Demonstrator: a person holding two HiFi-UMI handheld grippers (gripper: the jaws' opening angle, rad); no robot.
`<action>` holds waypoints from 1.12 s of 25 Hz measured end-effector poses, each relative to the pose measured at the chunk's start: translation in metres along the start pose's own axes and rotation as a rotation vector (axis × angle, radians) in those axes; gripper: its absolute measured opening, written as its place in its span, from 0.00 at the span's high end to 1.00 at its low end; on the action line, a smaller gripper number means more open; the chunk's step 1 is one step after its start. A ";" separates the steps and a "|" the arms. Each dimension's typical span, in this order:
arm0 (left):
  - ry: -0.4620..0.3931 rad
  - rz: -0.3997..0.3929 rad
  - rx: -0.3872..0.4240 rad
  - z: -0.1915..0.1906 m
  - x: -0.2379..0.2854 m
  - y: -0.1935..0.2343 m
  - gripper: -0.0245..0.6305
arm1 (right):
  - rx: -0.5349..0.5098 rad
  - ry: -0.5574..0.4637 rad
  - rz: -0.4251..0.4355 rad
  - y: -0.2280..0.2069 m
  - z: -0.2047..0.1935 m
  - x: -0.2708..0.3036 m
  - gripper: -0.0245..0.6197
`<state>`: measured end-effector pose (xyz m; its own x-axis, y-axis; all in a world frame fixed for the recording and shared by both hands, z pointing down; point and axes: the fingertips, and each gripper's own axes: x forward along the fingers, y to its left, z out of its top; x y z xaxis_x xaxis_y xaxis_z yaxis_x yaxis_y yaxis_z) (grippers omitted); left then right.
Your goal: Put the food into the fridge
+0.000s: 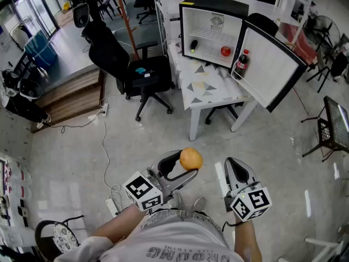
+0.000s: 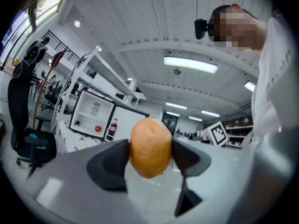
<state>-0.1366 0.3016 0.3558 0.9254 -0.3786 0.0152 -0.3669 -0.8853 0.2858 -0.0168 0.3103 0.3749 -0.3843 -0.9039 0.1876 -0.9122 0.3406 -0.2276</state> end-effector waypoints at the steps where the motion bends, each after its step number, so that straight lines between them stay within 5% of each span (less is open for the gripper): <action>1: 0.001 0.000 0.004 0.001 0.000 0.000 0.51 | -0.001 0.000 0.001 0.000 0.001 0.000 0.96; 28: 0.005 0.038 0.018 -0.009 0.024 -0.018 0.51 | 0.003 -0.010 0.013 -0.026 0.000 -0.017 0.96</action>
<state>-0.1067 0.3107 0.3597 0.9113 -0.4106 0.0305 -0.4033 -0.8751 0.2675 0.0137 0.3169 0.3778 -0.3947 -0.9020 0.1752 -0.9068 0.3517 -0.2324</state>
